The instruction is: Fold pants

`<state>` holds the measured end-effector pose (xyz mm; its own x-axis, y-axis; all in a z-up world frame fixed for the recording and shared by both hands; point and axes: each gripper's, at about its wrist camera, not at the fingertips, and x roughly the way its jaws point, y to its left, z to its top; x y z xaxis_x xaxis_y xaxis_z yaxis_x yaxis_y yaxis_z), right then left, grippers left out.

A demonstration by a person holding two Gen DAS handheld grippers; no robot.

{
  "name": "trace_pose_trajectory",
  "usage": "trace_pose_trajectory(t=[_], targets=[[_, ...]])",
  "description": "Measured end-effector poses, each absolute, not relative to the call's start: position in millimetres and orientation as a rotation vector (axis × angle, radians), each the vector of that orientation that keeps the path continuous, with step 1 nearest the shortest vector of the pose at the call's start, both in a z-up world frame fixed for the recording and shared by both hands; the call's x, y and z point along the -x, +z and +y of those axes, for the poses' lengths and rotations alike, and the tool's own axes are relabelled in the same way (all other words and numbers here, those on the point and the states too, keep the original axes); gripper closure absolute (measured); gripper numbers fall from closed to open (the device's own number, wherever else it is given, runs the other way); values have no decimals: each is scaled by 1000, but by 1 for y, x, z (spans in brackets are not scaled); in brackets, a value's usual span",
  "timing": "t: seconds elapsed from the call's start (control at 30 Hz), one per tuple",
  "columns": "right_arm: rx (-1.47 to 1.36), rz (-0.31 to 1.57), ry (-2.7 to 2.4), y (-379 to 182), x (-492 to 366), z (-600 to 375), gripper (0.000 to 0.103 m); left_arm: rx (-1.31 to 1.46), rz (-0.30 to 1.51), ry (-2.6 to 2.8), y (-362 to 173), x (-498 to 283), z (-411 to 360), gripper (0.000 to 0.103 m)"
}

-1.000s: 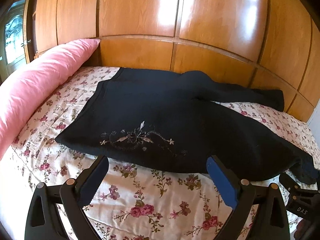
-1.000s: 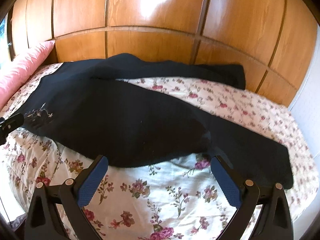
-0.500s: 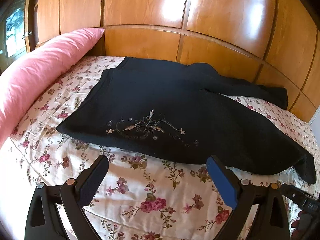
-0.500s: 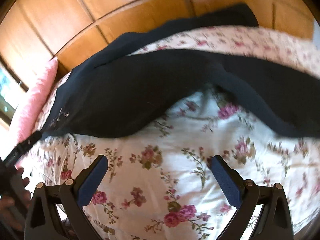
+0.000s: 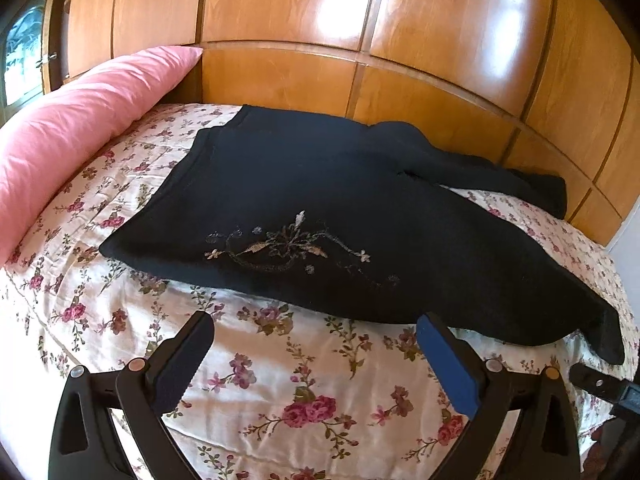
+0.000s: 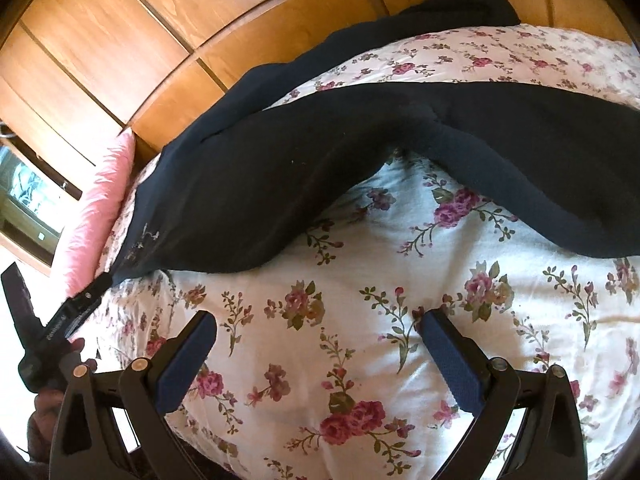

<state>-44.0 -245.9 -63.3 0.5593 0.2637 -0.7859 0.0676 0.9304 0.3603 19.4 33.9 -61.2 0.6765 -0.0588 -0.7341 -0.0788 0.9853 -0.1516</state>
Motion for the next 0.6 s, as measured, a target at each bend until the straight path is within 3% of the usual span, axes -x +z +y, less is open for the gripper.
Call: trace_pose_trajectory(t=[0.2,0.37,0.6], targets=[[-498,932,137,-52,53,-270,2,287,910,-7,-71,-30,60,3],[-656,851,60,-42,73,-321,5,438,944,56,-81,-39,109,25],[-952,711,-143,-47,113,-412,17,618,947,42,-99,-57,146,41]])
